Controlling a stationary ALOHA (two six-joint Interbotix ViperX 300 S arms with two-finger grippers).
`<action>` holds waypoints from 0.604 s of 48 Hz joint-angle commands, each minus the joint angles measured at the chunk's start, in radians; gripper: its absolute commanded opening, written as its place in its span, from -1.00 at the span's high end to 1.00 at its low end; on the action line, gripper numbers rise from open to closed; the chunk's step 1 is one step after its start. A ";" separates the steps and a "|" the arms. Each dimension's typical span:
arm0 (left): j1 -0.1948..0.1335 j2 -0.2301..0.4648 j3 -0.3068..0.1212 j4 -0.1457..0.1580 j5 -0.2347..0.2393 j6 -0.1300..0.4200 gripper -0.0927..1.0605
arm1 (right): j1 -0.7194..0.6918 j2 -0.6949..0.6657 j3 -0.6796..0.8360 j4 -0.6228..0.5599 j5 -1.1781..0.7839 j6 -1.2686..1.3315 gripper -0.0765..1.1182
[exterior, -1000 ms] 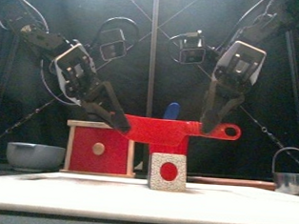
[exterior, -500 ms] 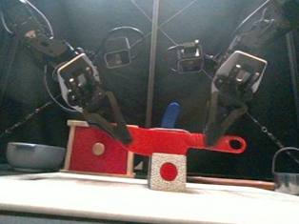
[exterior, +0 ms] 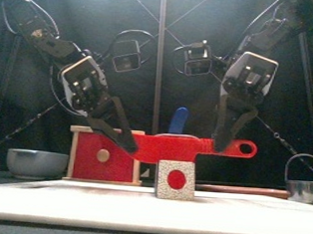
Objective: Cut the sushi into 4 pieces with the knife
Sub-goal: Cut the sushi into 4 pieces
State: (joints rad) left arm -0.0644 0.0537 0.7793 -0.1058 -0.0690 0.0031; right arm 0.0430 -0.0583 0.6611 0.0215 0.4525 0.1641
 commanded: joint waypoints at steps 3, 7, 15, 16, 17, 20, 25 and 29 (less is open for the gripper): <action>-0.018 0.000 -0.011 -0.002 0.020 -0.003 0.37 | 0.020 -0.005 -0.014 0.006 0.006 0.006 0.53; -0.026 0.002 -0.012 -0.003 0.020 -0.003 0.37 | 0.025 -0.005 -0.018 0.006 0.006 0.006 0.53; -0.028 0.002 -0.018 -0.002 0.020 -0.003 0.37 | 0.029 -0.005 -0.029 0.003 0.012 0.020 0.53; -0.028 0.002 -0.018 0.000 0.020 -0.003 0.37 | 0.031 -0.005 -0.029 0.003 0.014 0.020 0.53; -0.029 0.002 -0.018 -0.002 0.020 -0.003 0.37 | 0.032 -0.005 -0.029 0.002 0.015 0.021 0.53; -0.029 0.002 -0.020 0.000 0.020 -0.003 0.37 | 0.037 -0.005 -0.029 0.003 0.018 0.023 0.53; -0.029 0.002 -0.018 -0.003 0.020 -0.002 0.37 | 0.041 -0.002 -0.028 0.005 0.023 0.025 0.53; -0.029 0.002 -0.020 -0.003 0.021 -0.002 0.37 | 0.043 0.002 -0.029 0.006 0.025 0.025 0.53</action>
State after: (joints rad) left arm -0.0966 0.0568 0.7701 -0.1074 -0.0552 0.0031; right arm 0.0859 -0.0491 0.6427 0.0261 0.4725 0.1871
